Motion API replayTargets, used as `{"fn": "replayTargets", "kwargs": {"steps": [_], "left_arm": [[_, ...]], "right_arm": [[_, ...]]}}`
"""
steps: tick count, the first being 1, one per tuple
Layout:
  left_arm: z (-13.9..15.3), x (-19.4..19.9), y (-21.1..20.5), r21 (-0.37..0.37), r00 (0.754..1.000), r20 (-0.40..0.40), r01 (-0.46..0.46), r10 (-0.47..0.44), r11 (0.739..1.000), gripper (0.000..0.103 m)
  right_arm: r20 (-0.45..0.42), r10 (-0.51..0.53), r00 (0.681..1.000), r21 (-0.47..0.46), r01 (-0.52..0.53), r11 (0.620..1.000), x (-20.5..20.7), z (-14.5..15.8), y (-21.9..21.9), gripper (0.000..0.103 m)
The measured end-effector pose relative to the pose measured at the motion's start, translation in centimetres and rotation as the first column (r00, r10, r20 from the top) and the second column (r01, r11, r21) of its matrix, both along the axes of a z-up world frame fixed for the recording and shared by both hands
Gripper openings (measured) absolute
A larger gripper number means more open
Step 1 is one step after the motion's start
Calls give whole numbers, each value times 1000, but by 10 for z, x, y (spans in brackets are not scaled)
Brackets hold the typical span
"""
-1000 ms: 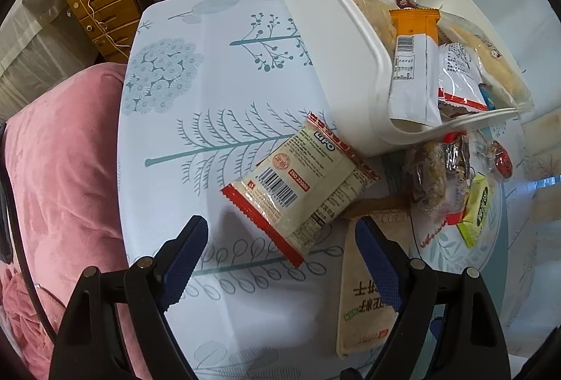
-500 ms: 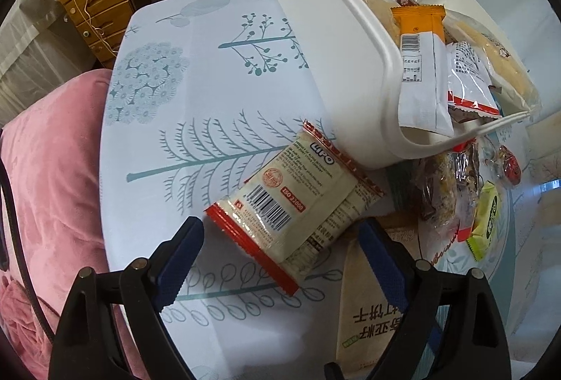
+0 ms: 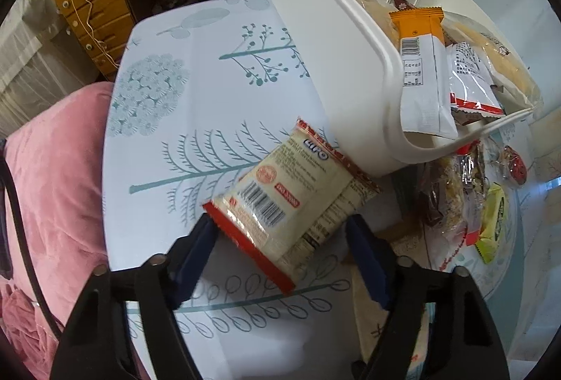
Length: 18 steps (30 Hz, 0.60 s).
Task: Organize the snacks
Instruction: 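Grasp the red-edged cracker packet with the left gripper while the right grasps the brown biscuit pack, then lift both packs into the white basket and open both grippers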
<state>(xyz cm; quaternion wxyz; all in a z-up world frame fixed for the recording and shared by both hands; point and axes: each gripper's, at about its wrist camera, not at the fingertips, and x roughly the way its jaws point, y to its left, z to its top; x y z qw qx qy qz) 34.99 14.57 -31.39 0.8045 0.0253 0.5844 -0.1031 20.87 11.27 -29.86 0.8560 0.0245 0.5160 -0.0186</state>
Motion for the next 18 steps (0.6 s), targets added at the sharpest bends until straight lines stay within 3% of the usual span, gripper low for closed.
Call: {"fn": "replayTargets", "kwargs": {"steps": [9,18], "left_arm": [[4,-2,26,-43,996,27,-78,79,996,36],[4,-7,51,-164,984,14,-171,176,972,16]], "right_arm": [[-48,25,999,37,-23,999,-16,-1,-19,55],[-63,18,998,49,-15,999,-43,5,-42,55]]}}
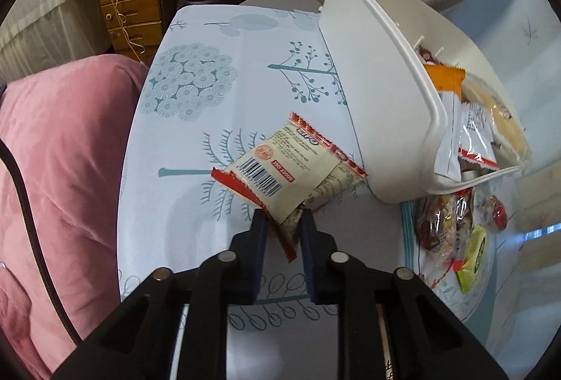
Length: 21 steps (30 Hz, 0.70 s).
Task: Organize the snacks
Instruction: 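Lift both packs into the white basket and open both grippers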
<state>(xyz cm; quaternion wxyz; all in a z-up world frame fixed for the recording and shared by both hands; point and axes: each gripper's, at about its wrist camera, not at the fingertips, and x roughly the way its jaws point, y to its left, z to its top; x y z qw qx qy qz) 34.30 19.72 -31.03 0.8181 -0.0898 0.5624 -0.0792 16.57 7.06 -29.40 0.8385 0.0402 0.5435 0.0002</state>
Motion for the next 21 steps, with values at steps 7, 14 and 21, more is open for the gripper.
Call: {"fn": "replayTargets", "kwargs": {"steps": [7,14,21], "left_arm": [[6,-14,7,-28,999,3,-39,39,999,13],[24,-32,20,-68,988,65,-134,138,989,13],[55,-43,35,-80,975,98,-191,198,978,13]], "right_arm": [[-6,-17,1000,14,17,1000,-1,1,-19,55],[12,-1,1000,47,0,999,-5,16,-33,55],[105,98,990,98,-108,989,6,38,-54,53]]}}
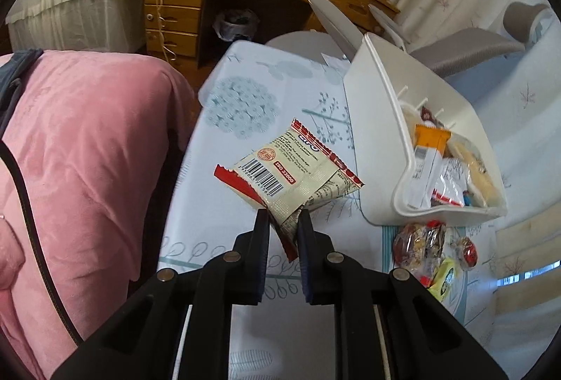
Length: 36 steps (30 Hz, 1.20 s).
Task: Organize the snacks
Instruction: 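Lift both packs into the white basket and open both grippers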
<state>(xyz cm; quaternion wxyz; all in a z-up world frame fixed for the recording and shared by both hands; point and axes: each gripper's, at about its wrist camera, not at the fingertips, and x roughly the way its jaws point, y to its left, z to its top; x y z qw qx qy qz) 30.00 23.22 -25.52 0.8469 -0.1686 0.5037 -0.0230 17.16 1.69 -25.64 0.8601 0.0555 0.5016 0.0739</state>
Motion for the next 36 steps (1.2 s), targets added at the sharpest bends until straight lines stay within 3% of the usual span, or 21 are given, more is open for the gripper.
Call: {"fn": "replayTargets", "kwargs": {"steps": [7,13,18,26,36], "left_arm": [[39,-6,3,-4,997,63,-34,35,999,13],[71,-8,-8,-35,988,133,-75,79,997,13],[91,-4,-28,-59,979,182,-84,93,995,13],[102,9,-69,-83,968,224,-100,117,991,13],[63,38,-124,-80,985,140,-90,101,993,13]], "right_arm": [[155,120,981,15,-124,992,21,41,11,53],[310,179,934,-9,-185,983,40,75,2,53],[380,203,902,-39,-203,978,56,95,-10,53],[409,186,893,-26,-193,981,87,107,-48,54],[337,100,936,56,-126,990,141,73,-104,54]]}}
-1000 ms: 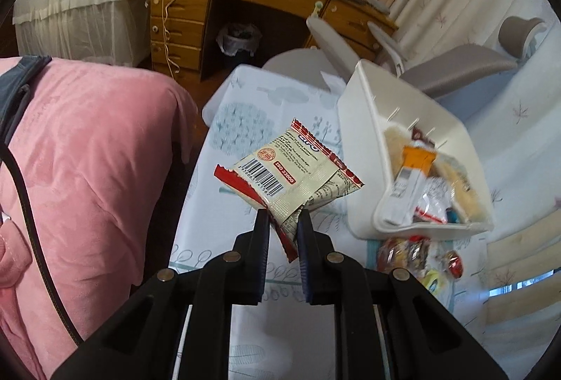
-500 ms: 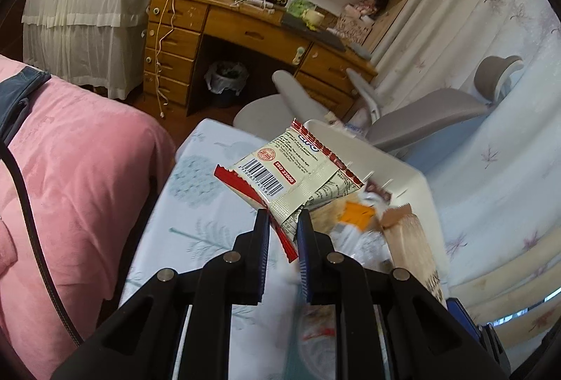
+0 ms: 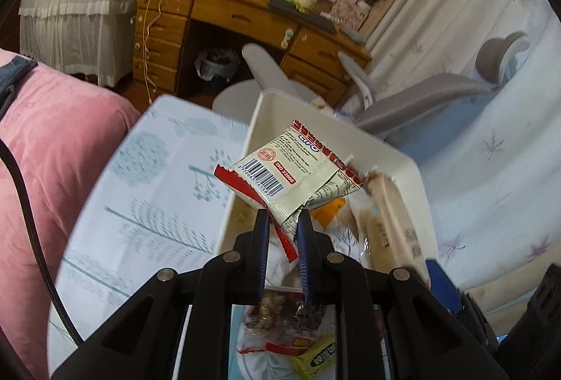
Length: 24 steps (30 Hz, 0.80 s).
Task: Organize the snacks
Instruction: 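Lift both packs into the white basket and open both grippers, then withdraw both tools and grasp the yellow-green snack packet with the left gripper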
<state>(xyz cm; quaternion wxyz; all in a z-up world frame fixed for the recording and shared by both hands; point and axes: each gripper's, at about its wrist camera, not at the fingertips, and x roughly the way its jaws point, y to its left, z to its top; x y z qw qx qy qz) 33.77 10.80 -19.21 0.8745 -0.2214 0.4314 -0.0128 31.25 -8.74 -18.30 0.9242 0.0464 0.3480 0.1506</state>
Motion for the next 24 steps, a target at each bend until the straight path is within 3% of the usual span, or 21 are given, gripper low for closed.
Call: {"fn": "replayTargets", "kwargs": {"steps": [8,10,12,13,15,20,24], "left_arm": [[-29,17,-29,8,996,-90,19,-18,1000,15],[-31,20,-31,17,994,-113,13,-11,1000,20],[-33,20,-31,28,991,-131,4,0,1000,35],[-32,19,-31,35,991,-133,-1,6,999,38],[-31,17,-29,49,991,-136,-9,16,999,54],[-29,5,-23,58,987,-155,-30,39,998,67],[-28,-8,-23,48,986,-162,-28,36,998,69]], "right_arm": [[-59,-63,996,-21,62,998,38,-29,-30,54],[-79,-78,994,-17,77,997,43,-35,-34,55],[-106,-72,992,7,73,997,45,-39,-38,59],[-112,-72,991,13,74,997,46,-40,-40,64],[-117,-85,989,26,89,996,45,-40,-43,73],[-128,-94,987,59,102,993,38,-35,-50,78],[-149,-122,981,93,137,986,28,-31,-61,83]]}}
